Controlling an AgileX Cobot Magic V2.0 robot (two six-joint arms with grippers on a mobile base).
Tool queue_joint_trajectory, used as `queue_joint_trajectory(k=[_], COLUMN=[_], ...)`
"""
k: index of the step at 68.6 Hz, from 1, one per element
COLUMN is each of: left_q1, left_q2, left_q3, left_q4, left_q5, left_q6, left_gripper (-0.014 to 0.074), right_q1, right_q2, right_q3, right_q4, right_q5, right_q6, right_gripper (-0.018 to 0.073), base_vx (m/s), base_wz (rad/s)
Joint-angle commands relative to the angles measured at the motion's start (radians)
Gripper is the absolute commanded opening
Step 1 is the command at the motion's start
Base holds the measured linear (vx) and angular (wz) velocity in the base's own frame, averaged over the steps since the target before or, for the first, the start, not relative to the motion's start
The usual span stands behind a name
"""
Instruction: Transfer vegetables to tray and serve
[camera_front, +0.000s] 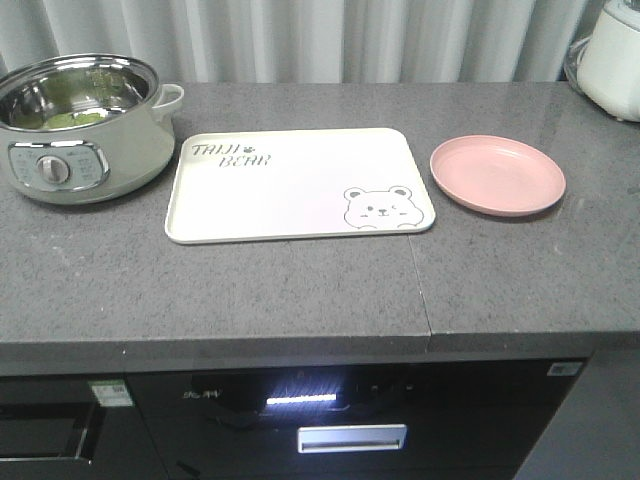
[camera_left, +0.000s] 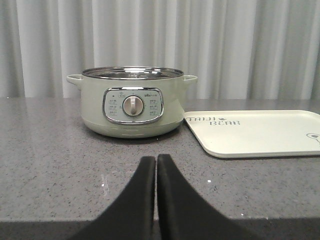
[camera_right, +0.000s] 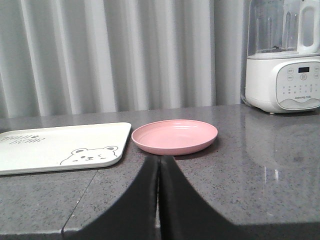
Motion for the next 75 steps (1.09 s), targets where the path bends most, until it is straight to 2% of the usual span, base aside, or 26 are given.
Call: queue_joint_trajectory(k=[1, 75], left_q1=[0.0, 0.0], left_q2=[-0.016, -0.016], left_q3=[0.01, 0.01], left_q4=[-0.006, -0.006], left_q5=[-0.074, -0.074], left_q6=[-0.005, -0.005], left_gripper=[-0.0006, -0.0006], right_q1=[-0.008, -0.008], right_q2=[-0.003, -0.003], right_q3=[0.007, 0.007], right_q4=[-0.004, -0.004], right_q5=[-0.08, -0.08], right_q6=[0.001, 0.001], right_gripper=[-0.0008, -0.0008], base_vx=[0.18, 0.1], base_wz=[-0.01, 0.0])
